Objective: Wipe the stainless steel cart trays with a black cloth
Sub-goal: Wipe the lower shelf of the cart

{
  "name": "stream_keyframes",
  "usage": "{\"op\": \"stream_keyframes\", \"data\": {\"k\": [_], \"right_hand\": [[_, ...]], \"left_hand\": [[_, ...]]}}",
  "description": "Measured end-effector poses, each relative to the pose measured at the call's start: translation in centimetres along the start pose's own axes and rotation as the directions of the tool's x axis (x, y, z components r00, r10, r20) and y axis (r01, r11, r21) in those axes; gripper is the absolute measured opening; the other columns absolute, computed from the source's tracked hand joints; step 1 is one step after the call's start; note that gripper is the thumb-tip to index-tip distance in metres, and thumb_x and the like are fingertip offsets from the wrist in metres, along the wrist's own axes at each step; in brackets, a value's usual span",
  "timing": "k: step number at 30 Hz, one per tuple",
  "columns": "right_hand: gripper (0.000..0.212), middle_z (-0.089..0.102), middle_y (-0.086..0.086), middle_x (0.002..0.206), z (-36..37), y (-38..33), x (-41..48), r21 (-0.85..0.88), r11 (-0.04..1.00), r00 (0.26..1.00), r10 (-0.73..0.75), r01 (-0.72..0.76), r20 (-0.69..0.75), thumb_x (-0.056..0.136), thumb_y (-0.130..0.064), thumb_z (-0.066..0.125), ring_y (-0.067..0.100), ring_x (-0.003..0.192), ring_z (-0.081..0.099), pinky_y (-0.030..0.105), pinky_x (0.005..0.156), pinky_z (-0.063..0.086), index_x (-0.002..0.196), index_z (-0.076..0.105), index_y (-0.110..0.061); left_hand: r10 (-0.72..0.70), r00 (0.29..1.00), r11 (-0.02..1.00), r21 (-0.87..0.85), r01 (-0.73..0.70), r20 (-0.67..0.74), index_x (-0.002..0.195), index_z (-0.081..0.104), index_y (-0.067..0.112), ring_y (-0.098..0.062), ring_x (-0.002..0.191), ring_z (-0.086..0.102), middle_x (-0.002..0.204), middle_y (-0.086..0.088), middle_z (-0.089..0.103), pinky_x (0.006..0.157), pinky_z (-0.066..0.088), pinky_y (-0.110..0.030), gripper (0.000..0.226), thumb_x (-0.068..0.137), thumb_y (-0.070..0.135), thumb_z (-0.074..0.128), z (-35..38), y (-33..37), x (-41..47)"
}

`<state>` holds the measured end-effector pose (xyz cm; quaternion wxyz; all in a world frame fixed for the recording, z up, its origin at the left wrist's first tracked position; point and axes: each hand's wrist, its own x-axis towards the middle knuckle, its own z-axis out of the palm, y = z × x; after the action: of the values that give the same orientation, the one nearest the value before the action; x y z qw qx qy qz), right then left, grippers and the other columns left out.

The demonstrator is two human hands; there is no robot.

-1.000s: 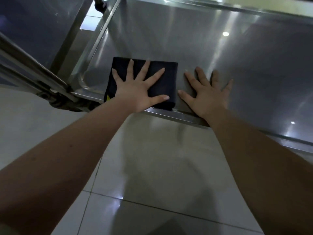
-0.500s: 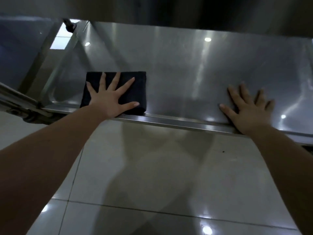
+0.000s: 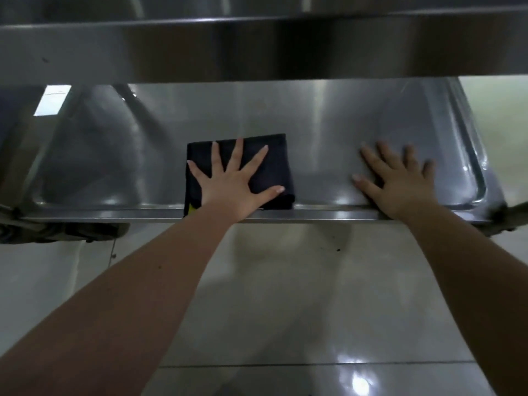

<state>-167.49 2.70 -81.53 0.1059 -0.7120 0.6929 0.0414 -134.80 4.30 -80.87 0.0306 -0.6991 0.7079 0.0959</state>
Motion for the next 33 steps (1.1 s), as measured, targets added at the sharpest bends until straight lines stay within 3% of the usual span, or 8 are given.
{"op": "stream_keyframes", "data": {"k": [3, 9, 13, 17, 20, 23, 26, 33], "right_hand": [[0.081, -0.003, -0.017, 0.163, -0.2, 3.9, -0.7, 0.034, 0.990, 0.991, 0.135, -0.135, -0.002, 0.071, -0.089, 0.003, 0.034, 0.149, -0.008, 0.061, 0.116, -0.006, 0.145, -0.006, -0.059], [0.067, -0.003, -0.018, 0.163, 0.2, 3.7, -0.4, 0.030, 0.991, 0.992, 0.128, -0.128, -0.008, 0.084, -0.078, 0.010, 0.038, 0.148, -0.011, 0.060, 0.114, -0.010, 0.146, -0.004, -0.058], [0.055, 0.015, -0.019, 0.161, -0.7, 3.9, -0.6, 0.374, 0.922, 0.987, 0.138, -0.099, -0.080, 0.098, -0.059, 0.018, 0.028, 0.150, -0.006, 0.049, 0.118, -0.012, 0.151, 0.024, -0.047], [0.050, 0.019, -0.012, 0.161, -2.2, 2.7, -1.2, 0.604, 0.781, 0.951, 0.286, -0.160, -0.118, 0.103, -0.048, 0.033, 0.022, 0.151, 0.002, 0.052, 0.119, -0.010, 0.152, 0.028, -0.039], [0.053, 0.017, -0.011, 0.162, -3.2, -2.7, -0.7, 0.423, 0.906, 0.970, 0.098, 0.006, -0.223, 0.100, -0.048, 0.039, 0.028, 0.150, 0.004, 0.060, 0.115, -0.005, 0.151, 0.027, -0.042], [0.059, 0.005, -0.012, 0.164, -2.1, -10.4, -0.9, 0.193, 0.968, 0.985, -0.142, 0.159, -0.100, 0.097, -0.059, 0.031, 0.037, 0.149, -0.009, 0.065, 0.112, -0.012, 0.152, 0.016, -0.045], [0.065, -0.014, -0.015, 0.162, -0.2, -11.9, -1.4, 0.030, 0.990, 0.990, -0.139, 0.139, -0.006, 0.092, -0.072, 0.015, 0.037, 0.146, -0.023, 0.067, 0.109, -0.018, 0.150, -0.006, -0.051], [0.069, -0.011, -0.020, 0.161, -0.3, 0.0, -0.8, -0.059, 0.995, 0.995, -0.087, 0.084, -0.042, 0.080, -0.081, 0.002, 0.032, 0.149, -0.013, 0.061, 0.115, -0.009, 0.144, -0.011, -0.060]], "left_hand": [[-0.005, 1.000, 1.000, 0.014, 0.005, -0.003, 0.133, -0.023, 0.069, -0.037, 0.147, -0.019, 0.162, 0.014, -0.017, 0.101, -0.015, -0.076, 0.087, 0.058, 0.103, 0.003, 0.2, 0.3, 0.1], [0.027, 1.000, 0.999, 0.025, -0.027, 0.012, 0.135, -0.026, 0.065, -0.041, 0.145, -0.021, 0.162, 0.010, -0.021, 0.095, -0.019, -0.076, 0.090, 0.057, 0.102, -0.001, 0.8, 6.7, 0.5], [0.082, 0.995, 0.996, 0.026, -0.084, 0.055, 0.145, -0.019, 0.054, -0.047, 0.141, -0.025, 0.161, 0.002, -0.025, 0.091, -0.020, -0.080, 0.091, 0.067, 0.096, 0.003, 0.7, 15.9, 1.1], [0.122, 0.992, 0.991, -0.063, -0.119, 0.044, 0.149, -0.012, 0.051, -0.042, 0.143, -0.026, 0.163, 0.005, -0.020, 0.101, -0.019, -0.075, 0.071, 0.088, 0.079, 0.012, 0.1, 16.8, 1.1], [0.043, 0.990, 0.997, -0.056, -0.051, -0.135, 0.153, 0.000, 0.047, -0.040, 0.147, -0.016, 0.165, 0.006, -0.007, 0.109, -0.010, -0.069, 0.057, 0.099, 0.059, 0.017, -0.8, 10.7, 1.2], [-0.001, 0.993, 1.000, 0.017, 0.003, -0.116, 0.154, 0.001, 0.044, -0.039, 0.147, -0.018, 0.165, 0.005, -0.006, 0.110, -0.012, -0.068, 0.054, 0.102, 0.050, 0.016, -0.8, 4.8, 0.9], [0.037, 0.998, 0.999, -0.024, -0.038, -0.056, 0.153, -0.005, 0.045, -0.033, 0.149, -0.016, 0.165, 0.007, -0.003, 0.113, -0.011, -0.066, 0.055, 0.100, 0.050, 0.009, 0.1, 3.6, 0.9], [0.017, 0.999, 1.000, 0.022, -0.016, -0.044, 0.150, -0.004, 0.052, -0.037, 0.148, -0.017, 0.164, 0.010, -0.008, 0.110, -0.011, -0.070, 0.055, 0.098, 0.060, 0.011, 1.0, 3.7, 1.8]]}}
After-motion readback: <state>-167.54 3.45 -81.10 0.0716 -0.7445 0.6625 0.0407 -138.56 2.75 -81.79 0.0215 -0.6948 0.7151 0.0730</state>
